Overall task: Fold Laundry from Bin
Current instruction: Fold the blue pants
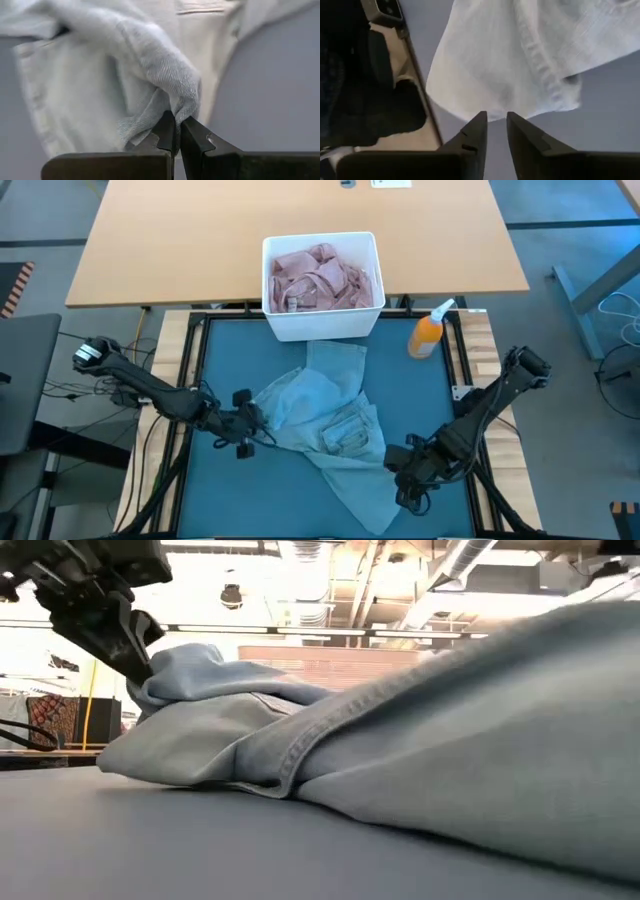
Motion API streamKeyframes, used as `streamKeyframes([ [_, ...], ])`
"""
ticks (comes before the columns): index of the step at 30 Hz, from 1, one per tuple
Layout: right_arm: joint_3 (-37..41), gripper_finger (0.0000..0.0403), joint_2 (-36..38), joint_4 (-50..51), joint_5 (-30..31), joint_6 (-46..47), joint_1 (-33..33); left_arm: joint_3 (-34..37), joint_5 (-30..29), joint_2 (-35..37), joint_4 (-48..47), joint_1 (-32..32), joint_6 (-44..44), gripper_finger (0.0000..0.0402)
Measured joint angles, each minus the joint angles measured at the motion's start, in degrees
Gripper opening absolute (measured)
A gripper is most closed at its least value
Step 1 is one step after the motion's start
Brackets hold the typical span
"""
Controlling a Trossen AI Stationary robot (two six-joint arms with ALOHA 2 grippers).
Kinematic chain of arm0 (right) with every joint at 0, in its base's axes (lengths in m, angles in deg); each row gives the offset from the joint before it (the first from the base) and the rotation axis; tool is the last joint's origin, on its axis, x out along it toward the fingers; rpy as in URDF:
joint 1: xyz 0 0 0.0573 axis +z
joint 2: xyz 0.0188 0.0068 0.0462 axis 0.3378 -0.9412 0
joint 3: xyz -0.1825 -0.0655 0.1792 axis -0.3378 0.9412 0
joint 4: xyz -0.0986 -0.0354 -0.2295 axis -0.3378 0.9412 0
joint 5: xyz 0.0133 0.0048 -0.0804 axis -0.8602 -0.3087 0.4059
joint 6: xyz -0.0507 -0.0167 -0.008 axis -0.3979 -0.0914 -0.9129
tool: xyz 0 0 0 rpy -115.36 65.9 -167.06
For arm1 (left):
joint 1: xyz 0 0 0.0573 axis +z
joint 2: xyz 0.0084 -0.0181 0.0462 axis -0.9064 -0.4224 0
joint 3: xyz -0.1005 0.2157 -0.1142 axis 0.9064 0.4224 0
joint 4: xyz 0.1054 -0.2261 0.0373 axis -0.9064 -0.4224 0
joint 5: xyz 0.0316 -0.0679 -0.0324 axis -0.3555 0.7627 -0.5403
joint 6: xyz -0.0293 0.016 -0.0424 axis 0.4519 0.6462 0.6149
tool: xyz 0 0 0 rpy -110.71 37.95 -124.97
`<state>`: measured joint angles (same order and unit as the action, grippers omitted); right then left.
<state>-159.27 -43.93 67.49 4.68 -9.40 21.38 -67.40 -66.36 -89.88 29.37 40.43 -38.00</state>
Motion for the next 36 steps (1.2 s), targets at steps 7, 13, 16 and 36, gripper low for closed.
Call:
streamKeyframes([
  [7, 0.0, 0.0166, 2.1, 0.0, 0.5, -4.6, -1.2, 3.9, -7.8, 7.5, 0.2, 0.1, 1.6, 0.0000],
  [13, 0.0, 0.0207, 2.5, -2.4, 11.9, -21.2, -9.8, 6.0, -11.5, 9.5, 0.5, 1.7, 4.1, 0.0000],
  [16, -0.1, 0.0221, 1.0, -3.9, 12.4, -27.9, -16.6, 7.2, -11.5, 9.4, 0.3, 3.1, 7.6, 0.0000],
  [36, 7.8, 0.0240, -16.9, -10.9, 4.4, -39.8, -28.9, 2.0, -13.3, 16.4, -0.2, 2.1, 1.9, 0.0165],
])
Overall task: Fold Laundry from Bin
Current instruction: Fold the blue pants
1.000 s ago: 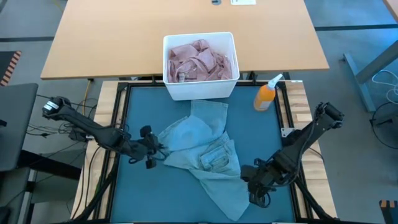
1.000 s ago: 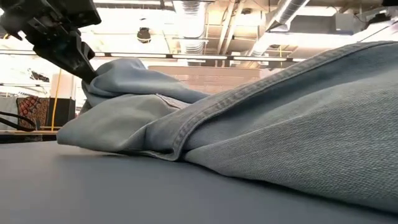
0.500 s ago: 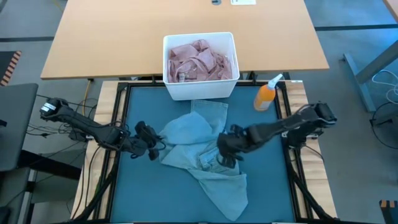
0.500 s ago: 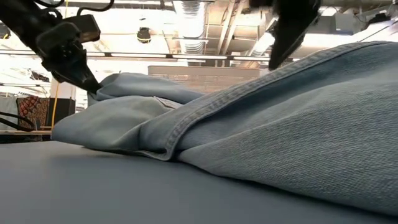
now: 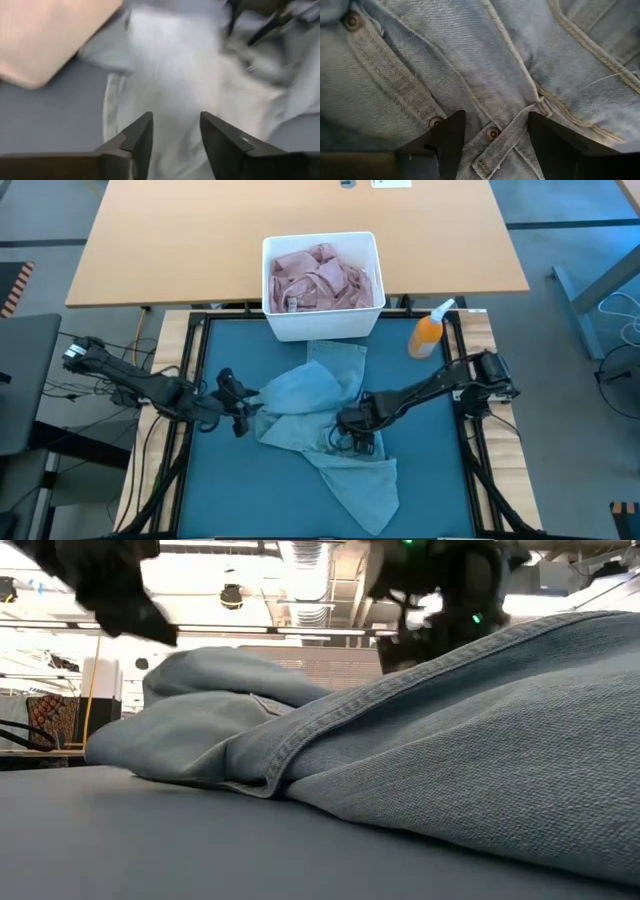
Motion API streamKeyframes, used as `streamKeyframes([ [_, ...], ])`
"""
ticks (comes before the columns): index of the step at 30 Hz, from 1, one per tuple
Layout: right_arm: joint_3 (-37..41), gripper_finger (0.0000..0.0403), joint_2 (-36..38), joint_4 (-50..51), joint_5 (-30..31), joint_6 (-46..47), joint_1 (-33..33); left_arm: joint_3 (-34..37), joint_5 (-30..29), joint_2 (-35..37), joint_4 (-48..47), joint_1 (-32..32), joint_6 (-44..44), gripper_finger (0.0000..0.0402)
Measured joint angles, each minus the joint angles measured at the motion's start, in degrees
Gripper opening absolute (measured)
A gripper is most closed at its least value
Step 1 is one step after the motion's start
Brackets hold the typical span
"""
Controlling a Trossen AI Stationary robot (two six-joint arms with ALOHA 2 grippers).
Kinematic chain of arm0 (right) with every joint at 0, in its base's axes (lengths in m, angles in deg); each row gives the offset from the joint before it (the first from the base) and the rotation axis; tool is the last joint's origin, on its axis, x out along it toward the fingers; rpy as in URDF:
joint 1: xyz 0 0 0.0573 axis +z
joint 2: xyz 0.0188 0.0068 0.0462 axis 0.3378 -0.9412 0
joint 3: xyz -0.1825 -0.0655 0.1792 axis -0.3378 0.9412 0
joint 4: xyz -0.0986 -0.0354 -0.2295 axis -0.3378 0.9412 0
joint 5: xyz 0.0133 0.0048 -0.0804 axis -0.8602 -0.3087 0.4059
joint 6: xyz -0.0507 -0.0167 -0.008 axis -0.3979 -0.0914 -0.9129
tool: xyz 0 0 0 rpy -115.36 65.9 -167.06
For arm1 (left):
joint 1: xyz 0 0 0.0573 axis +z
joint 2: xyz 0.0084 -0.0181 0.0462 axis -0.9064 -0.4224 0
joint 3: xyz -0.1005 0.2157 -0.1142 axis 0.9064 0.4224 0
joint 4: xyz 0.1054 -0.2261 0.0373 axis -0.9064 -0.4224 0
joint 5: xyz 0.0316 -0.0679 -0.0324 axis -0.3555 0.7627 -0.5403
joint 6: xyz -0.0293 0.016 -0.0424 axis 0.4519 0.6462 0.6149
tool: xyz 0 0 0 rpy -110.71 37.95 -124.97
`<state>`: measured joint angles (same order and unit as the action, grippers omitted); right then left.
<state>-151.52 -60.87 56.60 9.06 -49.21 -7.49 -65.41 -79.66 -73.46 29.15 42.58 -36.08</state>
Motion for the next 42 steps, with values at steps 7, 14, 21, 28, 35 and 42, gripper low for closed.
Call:
streamKeyframes([
  [7, 7.0, 0.0088, 4.2, -11.0, 1.1, 2.8, 2.9, 2.0, 0.9, 3.4, 14.8, -3.0, -6.9, 0.0191],
  [14, 6.3, 0.0042, 10.1, -16.6, 3.5, 2.4, 6.0, 11.0, 18.5, -10.0, 59.5, -4.9, -16.2, 0.0192],
  [21, 6.2, 0.0031, 15.5, -25.7, 9.5, -2.2, 8.5, 7.4, 21.2, -31.8, 81.7, -4.4, -16.3, 0.0192],
  [28, 6.2, 0.0032, 16.7, -31.8, 11.6, -5.1, 9.6, -1.0, 21.2, -41.6, 74.2, -0.8, -15.4, 0.0192],
  [35, 6.2, 0.0031, 16.3, -31.6, 11.8, -5.2, 9.8, -3.3, 21.3, -40.2, 59.1, 1.7, -9.1, 0.0192],
  [42, 6.2, 0.0033, 16.3, -31.6, 11.8, -5.7, 9.7, -3.3, 26.0, -40.2, 51.3, 2.5, -7.2, 0.0192],
])
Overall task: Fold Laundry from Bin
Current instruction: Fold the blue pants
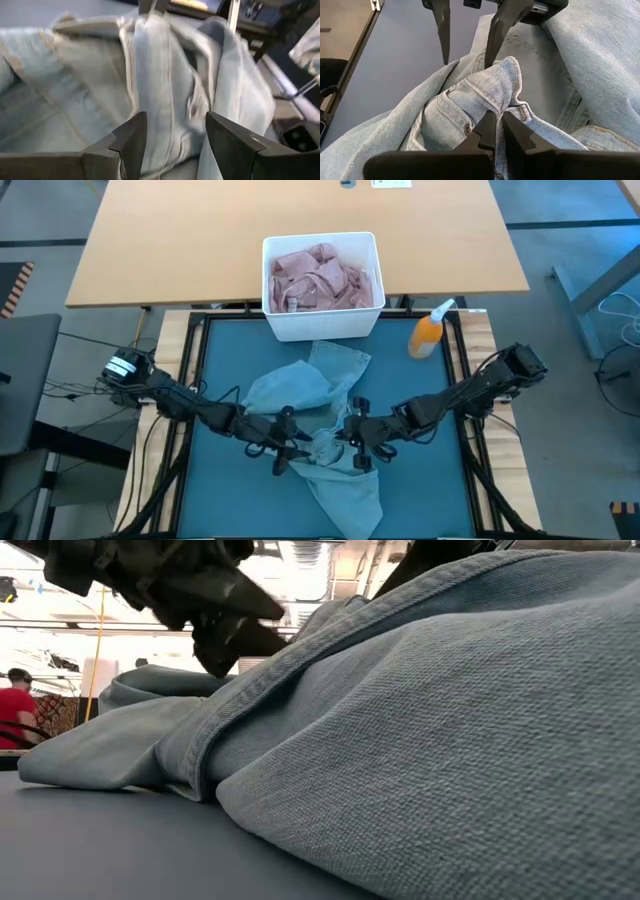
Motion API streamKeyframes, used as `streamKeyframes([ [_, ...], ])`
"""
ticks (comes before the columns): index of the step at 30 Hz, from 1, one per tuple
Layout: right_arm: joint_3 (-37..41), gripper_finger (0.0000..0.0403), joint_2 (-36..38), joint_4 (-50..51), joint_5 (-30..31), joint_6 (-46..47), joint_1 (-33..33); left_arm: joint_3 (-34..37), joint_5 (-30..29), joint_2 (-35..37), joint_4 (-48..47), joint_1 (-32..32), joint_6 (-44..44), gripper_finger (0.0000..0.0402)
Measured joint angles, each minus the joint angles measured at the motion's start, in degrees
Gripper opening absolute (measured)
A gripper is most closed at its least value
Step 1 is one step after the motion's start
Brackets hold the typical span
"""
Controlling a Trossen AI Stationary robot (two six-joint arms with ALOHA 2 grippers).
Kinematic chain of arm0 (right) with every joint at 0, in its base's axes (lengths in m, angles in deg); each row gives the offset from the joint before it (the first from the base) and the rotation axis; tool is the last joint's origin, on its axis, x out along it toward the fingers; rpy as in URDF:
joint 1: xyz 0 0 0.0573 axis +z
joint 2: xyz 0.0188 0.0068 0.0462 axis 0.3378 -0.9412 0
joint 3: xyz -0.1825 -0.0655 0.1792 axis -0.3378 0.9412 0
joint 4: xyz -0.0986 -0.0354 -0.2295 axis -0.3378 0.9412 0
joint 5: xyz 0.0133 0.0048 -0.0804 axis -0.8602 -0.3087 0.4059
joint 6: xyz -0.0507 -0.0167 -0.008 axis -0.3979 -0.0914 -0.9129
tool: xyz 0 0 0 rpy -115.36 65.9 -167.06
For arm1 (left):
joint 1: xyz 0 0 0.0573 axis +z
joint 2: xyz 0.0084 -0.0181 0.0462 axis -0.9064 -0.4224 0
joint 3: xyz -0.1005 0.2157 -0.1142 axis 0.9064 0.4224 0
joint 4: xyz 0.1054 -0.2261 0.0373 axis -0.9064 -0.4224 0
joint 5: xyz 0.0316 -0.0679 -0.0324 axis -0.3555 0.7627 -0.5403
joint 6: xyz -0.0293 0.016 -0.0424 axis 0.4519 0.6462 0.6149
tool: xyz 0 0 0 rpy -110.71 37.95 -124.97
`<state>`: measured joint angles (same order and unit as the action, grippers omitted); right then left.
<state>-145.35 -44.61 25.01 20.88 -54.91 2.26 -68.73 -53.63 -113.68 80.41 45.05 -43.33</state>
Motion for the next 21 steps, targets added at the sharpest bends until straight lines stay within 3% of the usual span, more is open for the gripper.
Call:
streamKeyframes([
  [12, 0.0, 0.0033, 0.0, 1.0, 0.0, 0.1, 0.1, 0.0, -3.3, 0.0, -4.5, 2.4, -5.5, 0.0192],
  [18, 0.0, 0.0034, 0.0, 0.9, 0.0, 0.0, -0.3, 0.0, 9.3, -0.3, -4.5, 3.3, -5.2, 0.0192],
  [21, 0.0, 0.0034, 0.0, 0.6, -0.1, 0.0, -0.8, 0.0, 10.2, -0.7, -4.3, 3.3, -4.9, 0.0192],
])
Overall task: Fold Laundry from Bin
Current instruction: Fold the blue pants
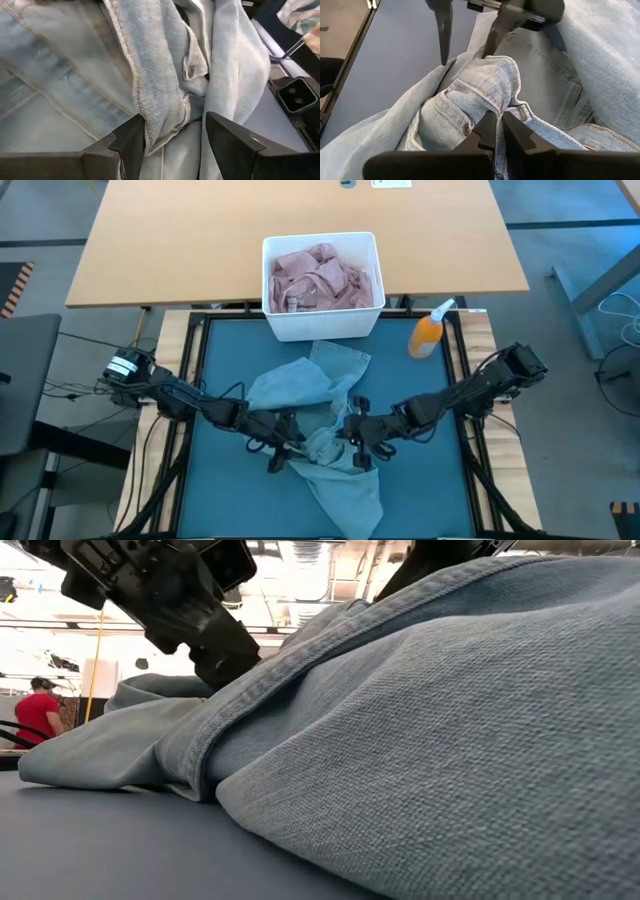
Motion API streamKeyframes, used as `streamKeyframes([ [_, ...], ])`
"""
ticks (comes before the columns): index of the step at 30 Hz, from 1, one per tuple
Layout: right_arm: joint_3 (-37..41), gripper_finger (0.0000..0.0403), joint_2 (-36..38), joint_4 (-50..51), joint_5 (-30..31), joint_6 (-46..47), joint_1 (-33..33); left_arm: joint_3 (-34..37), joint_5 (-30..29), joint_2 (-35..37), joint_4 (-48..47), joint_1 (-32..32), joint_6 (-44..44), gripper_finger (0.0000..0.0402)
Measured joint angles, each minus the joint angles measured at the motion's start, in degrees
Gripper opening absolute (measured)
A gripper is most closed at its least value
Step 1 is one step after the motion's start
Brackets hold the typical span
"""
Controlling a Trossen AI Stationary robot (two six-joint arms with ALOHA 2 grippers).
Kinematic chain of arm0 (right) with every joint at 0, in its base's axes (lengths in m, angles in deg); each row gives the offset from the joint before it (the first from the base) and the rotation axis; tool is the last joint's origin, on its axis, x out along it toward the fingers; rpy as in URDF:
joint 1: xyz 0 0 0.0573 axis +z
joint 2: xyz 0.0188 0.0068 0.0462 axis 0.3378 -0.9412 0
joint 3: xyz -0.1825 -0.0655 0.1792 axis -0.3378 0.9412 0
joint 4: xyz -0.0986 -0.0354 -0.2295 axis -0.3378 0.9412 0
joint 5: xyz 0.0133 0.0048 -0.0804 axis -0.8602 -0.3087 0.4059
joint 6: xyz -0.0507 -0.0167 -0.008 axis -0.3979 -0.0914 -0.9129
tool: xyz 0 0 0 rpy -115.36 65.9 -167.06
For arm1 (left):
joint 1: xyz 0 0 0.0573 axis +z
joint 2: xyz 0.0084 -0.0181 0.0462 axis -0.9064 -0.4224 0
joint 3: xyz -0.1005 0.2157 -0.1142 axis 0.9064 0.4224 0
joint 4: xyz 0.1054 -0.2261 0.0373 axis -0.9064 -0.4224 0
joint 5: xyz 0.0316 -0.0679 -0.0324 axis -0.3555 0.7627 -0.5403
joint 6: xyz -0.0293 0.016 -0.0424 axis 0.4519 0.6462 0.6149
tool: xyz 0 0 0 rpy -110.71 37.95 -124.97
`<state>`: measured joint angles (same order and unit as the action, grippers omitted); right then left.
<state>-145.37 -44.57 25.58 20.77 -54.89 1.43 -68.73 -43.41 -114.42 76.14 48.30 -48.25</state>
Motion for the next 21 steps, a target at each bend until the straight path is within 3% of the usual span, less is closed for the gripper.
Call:
streamKeyframes([
  [7, 0.0, 0.0034, 0.0, -0.5, -0.5, 0.0, -0.2, 0.0, 4.6, -4.4, 2.5, 0.0, 1.4, 0.0172],
  [10, 0.0, 0.0040, 0.0, -0.3, -2.1, 0.2, 0.0, 0.0, 6.4, -5.9, 4.8, 0.0, 1.4, 0.0120],
  [14, 0.0, 0.0053, -0.1, 0.6, -4.2, 1.4, 0.5, -0.9, 8.9, -5.8, 4.9, 0.0, 1.0, 0.0019],
  [17, 0.8, 0.0065, -0.1, 1.7, -6.1, 4.5, 0.7, -1.9, 11.3, -3.7, 2.3, -0.1, 0.2, 0.0006],
  [21, 4.2, 0.0087, -0.2, 1.6, -7.7, 7.6, 1.5, -3.7, 11.9, 1.3, -8.2, -1.0, -0.8, 0.0001],
])
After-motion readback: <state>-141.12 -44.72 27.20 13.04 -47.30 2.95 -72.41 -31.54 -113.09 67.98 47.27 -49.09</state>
